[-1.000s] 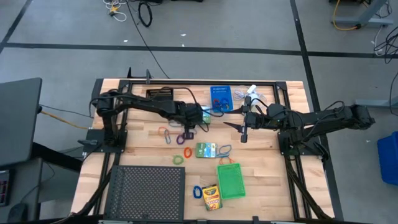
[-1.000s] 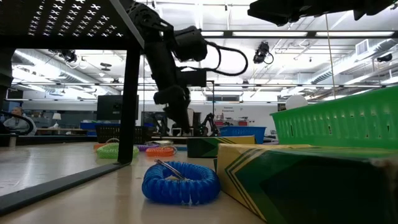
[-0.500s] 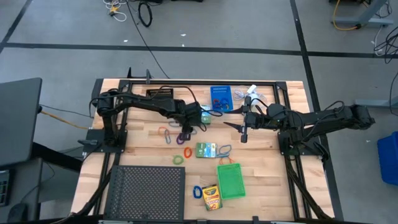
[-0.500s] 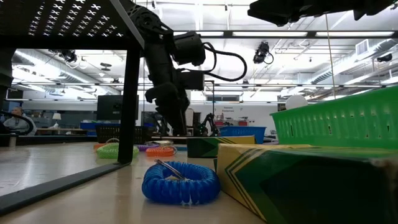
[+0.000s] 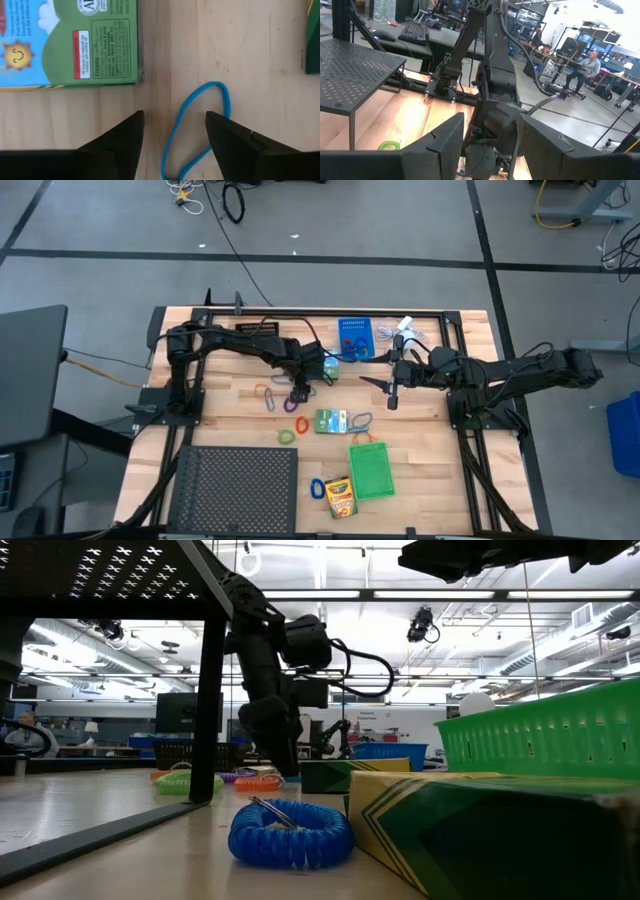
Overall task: Pick & Place Office Desk Supplies
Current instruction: Put the blue rubber band into the black bin
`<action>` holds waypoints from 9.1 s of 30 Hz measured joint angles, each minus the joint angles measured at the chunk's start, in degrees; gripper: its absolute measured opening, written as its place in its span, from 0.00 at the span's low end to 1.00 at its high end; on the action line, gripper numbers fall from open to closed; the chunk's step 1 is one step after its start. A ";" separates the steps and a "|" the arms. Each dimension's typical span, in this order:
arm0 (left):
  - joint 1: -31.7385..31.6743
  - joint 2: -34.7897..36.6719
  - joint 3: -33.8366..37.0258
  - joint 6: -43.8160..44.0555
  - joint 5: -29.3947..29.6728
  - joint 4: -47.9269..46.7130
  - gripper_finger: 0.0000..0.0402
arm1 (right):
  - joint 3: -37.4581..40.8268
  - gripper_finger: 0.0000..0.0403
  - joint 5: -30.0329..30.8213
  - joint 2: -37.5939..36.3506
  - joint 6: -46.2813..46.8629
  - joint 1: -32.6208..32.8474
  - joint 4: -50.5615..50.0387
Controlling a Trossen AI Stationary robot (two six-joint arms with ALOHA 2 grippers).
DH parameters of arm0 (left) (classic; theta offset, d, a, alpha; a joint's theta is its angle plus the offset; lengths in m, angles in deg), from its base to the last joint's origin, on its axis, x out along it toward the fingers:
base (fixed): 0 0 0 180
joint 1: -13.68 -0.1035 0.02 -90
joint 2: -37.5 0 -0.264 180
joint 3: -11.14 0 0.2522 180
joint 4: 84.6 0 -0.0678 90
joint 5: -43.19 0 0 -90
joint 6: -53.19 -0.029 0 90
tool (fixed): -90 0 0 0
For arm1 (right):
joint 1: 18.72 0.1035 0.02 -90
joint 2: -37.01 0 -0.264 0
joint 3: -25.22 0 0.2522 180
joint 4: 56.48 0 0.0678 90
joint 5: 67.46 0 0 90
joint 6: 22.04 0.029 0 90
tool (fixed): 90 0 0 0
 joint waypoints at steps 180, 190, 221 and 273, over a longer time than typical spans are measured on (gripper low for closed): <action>0.26 5.72 6.17 37.65 5.56 -10.23 0.46 | 0.02 0.48 -3.13 7.63 0.22 -3.15 -6.38; -0.36 5.10 6.21 35.30 7.30 -10.17 0.38 | 0.02 0.48 -3.13 7.61 0.00 -3.15 -6.12; 1.39 13.47 0.31 27.32 16.96 -11.28 0.00 | 0.02 0.48 -3.08 7.61 0.20 -3.17 -6.16; -24.34 29.19 16.69 17.94 7.16 -11.75 0.14 | 0.02 0.48 -5.75 7.61 1.23 -3.17 -4.76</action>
